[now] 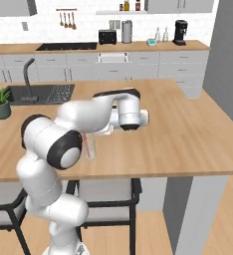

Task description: Take a straw from the drawer in front and place it inside the glass cup on the dining counter.

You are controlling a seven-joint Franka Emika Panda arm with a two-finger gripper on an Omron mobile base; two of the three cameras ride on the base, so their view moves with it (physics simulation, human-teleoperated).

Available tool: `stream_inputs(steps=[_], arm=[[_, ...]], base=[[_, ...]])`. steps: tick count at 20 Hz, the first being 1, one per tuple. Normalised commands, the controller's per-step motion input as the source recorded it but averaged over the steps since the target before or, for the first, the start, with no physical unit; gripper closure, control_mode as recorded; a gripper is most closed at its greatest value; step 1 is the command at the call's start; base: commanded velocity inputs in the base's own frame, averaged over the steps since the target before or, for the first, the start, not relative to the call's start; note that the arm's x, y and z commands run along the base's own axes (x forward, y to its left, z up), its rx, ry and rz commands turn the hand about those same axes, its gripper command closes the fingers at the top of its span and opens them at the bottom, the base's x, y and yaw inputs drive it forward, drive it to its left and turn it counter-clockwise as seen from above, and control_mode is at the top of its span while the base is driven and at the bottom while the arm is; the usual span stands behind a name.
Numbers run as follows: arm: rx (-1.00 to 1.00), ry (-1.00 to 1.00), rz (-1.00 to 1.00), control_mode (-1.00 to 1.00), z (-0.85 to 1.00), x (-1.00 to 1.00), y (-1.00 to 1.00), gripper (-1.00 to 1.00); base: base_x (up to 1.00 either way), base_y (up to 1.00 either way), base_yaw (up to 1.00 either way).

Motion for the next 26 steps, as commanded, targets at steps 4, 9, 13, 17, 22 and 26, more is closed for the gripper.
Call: stream_inputs(steps=[4,9,13,17,22,26], arm=[[-0.01,-0.12,0.00,-1.00,0.90,-0.49,0.48,-1.00],[-0.25,-0.07,0.05,-1.00,0.10,-0.69,0.98,-1.00],[-0.35,-0.09,0.07,-1.00,0.00,-0.76,1.00,-1.00],[-0.36,-0.15,0.04,-1.00,0.00,-0.63,0.93,-1.00],[-0.37,-0.15,0.00,-1.00,0.00,-0.50,0.82,-1.00],[-0.34,-0.16,0.00,-1.00,0.00,-0.50,0.57,-1.00]], base=[[0.00,0.00,0.00],[0.00,0.00,0.00],[0.00,0.00,0.00],[0.00,0.00,0.00],[0.00,0.00,0.00],[0.00,0.00,0.00]])
